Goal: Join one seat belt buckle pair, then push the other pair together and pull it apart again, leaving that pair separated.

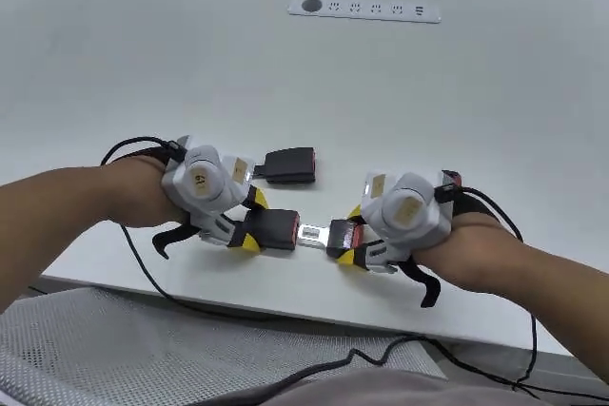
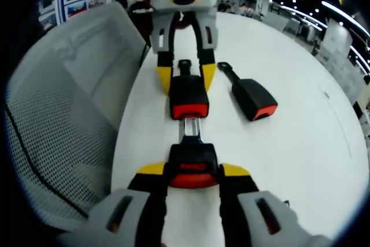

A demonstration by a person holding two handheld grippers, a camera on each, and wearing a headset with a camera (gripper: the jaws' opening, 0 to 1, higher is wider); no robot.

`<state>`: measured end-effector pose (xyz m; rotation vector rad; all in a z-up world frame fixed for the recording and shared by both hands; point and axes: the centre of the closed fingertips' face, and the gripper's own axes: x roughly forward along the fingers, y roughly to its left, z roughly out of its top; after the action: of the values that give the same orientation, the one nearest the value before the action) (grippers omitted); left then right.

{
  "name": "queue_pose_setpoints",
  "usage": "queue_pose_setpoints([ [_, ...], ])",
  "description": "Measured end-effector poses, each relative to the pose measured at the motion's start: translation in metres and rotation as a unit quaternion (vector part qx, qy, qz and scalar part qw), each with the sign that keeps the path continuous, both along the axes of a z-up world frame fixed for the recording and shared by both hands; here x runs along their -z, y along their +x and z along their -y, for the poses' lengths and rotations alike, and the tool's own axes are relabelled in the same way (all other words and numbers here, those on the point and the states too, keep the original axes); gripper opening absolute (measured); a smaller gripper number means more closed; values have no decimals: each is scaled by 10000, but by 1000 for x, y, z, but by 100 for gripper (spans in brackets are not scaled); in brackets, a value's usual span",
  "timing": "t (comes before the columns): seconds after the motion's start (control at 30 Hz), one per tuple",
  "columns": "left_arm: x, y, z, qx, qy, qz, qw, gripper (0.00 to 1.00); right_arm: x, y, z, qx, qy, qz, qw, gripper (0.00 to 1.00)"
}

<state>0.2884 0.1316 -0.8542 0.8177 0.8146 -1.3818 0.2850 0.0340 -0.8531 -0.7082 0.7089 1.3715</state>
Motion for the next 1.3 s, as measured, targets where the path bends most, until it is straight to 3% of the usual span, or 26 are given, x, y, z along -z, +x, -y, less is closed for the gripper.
queue_pose_setpoints([
  [0.67,0,-3,3,-2,47,-106,9999,33,0,1,-7,-206,-48,39,9998,34],
  [0.83,0,-3,5,-41,2,-89,10000,33,-1,2,-12,-171,49,24,9998,34],
  [1.3,0,-6,7,49,89,-92,9999,32,-1,1,-16,-68,-63,18,10000,31],
])
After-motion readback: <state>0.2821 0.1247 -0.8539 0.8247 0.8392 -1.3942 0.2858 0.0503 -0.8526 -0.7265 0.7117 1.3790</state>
